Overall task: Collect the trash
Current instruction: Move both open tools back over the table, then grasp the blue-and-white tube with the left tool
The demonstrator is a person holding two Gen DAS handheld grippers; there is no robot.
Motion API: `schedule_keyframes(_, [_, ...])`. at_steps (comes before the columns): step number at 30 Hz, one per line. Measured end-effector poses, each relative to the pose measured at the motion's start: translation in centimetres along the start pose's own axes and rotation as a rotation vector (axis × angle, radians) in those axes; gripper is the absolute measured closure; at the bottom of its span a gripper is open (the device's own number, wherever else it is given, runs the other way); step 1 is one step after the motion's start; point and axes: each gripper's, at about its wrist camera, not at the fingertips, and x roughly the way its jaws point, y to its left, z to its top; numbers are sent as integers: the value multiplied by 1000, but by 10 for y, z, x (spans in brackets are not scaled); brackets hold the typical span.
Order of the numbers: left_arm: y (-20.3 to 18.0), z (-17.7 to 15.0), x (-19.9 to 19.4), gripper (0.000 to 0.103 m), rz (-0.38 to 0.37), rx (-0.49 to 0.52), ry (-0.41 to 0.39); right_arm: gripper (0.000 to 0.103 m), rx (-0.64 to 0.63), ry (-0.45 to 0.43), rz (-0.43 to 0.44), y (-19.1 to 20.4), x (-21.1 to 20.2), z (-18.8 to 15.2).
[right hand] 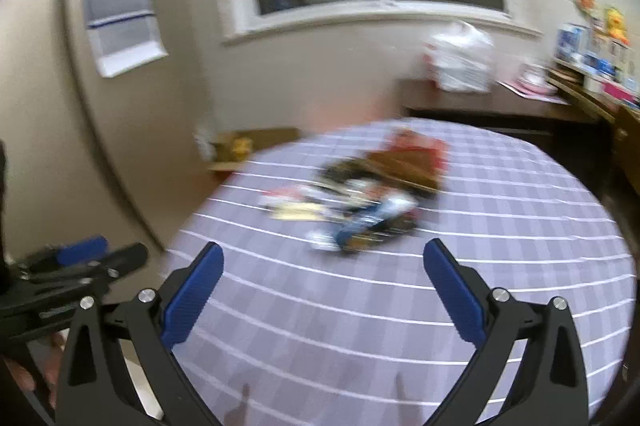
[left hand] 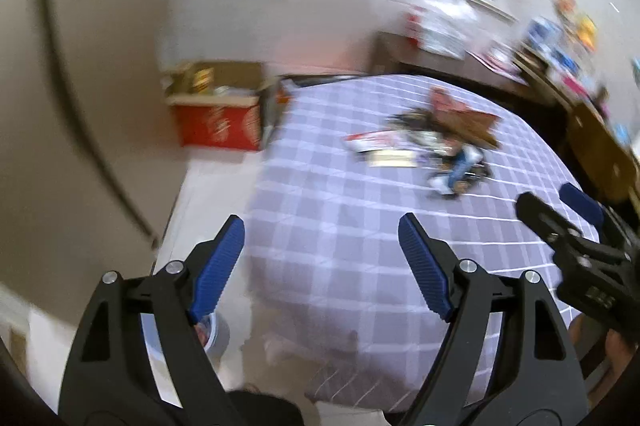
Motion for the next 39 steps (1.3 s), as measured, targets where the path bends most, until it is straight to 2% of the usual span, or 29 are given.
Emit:
schedule_keyframes(2, [-30, 8, 15, 25, -39, 67, 5, 5, 14, 23, -52, -27, 5, 0])
schedule_keyframes(4, [-54, 14, 27, 37, -64, 111, -1, 5, 46, 61, -92, -53, 13, 0])
schedule_keyframes(7, [-90, 23, 53, 51, -111, 186, 25, 5, 66, 91, -95, -76, 21, -4])
schedule_keyframes(8, [-101, 26, 63, 53, -113, 210, 34, 5, 66, 101, -100, -81, 24, -5])
schedule_keyframes(11, [-121, 32, 87, 56, -110, 249, 55, 5, 73, 130, -91, -93, 35, -5])
schedule_keyframes(14, [-124, 35, 105, 61, -112, 261, 87, 5, 80, 150, -82, -103, 47, -2])
schedule_keyframes(16, [-125, 35, 117, 68, -105, 266, 112, 5, 87, 160, -65, -108, 53, 0])
schedule_keyframes(18, [-126, 37, 127, 70, -104, 254, 135, 5, 86, 170, -57, -109, 58, 3])
schedule_keyframes(20, [-126, 38, 133, 75, -111, 244, 145, 5, 87, 188, -43, -110, 66, 4])
schedule_keyframes(22, [-126, 38, 135, 87, -117, 239, 148, 5, 91, 206, -31, -111, 72, 4])
schedule_keyframes(24, [-124, 39, 134, 91, -127, 216, 145, 5, 102, 220, -14, -112, 77, 4])
schedule_keyframes(30, [-95, 43, 114, 93, -119, 52, 73, 5, 132, 266, 44, -108, 92, 17])
schedule_keyframes(32, [-83, 43, 104, 93, -97, 12, 46, 5, 143, 269, 66, -103, 100, 21])
schedule_keyframes(35, [-69, 42, 92, 93, -5, -12, 14, 5, 176, 290, 86, -97, 115, 22])
schedule_keyframes(39, [-48, 39, 87, 93, 34, -49, 21, 7, 171, 273, 94, -84, 129, 21])
